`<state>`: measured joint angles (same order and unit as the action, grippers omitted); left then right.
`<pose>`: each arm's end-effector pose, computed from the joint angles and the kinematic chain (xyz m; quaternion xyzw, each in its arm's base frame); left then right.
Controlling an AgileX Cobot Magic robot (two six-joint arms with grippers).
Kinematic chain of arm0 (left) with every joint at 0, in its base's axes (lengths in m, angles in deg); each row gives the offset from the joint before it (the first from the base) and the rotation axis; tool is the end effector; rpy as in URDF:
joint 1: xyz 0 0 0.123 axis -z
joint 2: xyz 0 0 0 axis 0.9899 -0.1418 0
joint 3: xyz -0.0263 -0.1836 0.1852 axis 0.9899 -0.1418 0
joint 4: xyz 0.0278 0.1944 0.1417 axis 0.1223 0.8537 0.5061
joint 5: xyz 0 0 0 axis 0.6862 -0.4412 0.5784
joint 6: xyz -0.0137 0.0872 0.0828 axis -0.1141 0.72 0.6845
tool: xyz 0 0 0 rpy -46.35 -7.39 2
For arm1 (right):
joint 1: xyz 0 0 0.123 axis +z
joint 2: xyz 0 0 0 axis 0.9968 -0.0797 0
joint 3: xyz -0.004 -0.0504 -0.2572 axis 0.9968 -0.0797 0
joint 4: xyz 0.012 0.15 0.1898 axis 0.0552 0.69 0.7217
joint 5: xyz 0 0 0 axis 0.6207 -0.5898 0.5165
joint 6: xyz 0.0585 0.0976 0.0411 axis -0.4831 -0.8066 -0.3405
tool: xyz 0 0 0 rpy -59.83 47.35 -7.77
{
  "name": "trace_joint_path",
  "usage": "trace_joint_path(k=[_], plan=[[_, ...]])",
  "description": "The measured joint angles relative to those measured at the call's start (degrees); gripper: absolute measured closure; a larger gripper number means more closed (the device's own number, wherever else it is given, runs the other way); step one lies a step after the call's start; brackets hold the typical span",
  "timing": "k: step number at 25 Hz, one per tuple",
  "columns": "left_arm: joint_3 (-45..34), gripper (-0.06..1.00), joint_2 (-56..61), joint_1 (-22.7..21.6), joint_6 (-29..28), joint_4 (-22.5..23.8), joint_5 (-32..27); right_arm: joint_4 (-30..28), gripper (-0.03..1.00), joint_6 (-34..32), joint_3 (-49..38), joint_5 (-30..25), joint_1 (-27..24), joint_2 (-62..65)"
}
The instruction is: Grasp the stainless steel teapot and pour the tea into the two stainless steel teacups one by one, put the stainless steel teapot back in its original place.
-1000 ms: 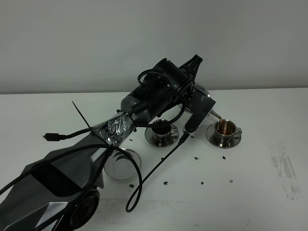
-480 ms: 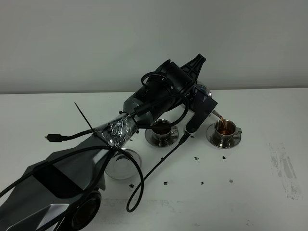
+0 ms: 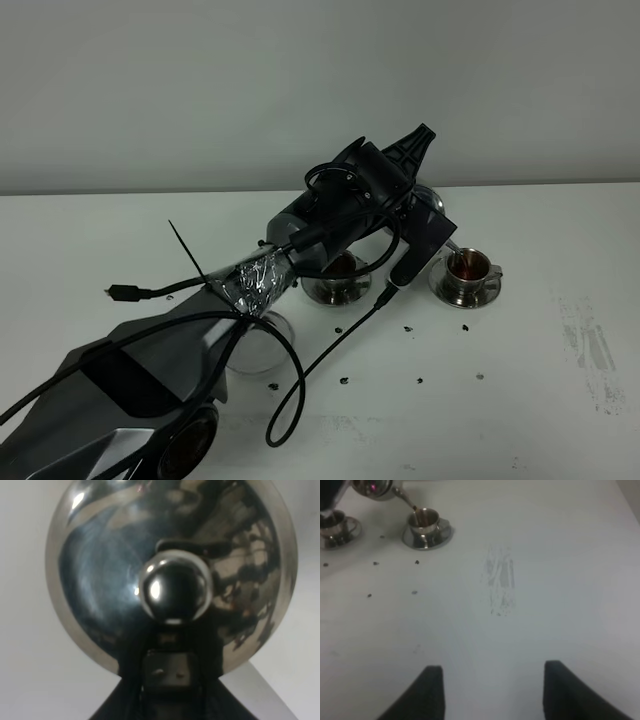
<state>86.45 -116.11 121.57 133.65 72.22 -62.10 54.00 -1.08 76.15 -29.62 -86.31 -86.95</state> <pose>0.4709 -0.3369 0.1631 0.8331 0.3135 0.3724 0.2626 0.0302 0.0104 0.2612 -0.0283 0.8567 0.0275 0.5144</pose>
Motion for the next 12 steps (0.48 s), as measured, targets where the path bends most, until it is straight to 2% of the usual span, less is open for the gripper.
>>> trace_joint_path(k=[12], plan=[[0.0,0.72,0.0,0.2,0.0,1.7,0.9,0.0,0.54,0.0,0.0,0.0,0.0,0.0]])
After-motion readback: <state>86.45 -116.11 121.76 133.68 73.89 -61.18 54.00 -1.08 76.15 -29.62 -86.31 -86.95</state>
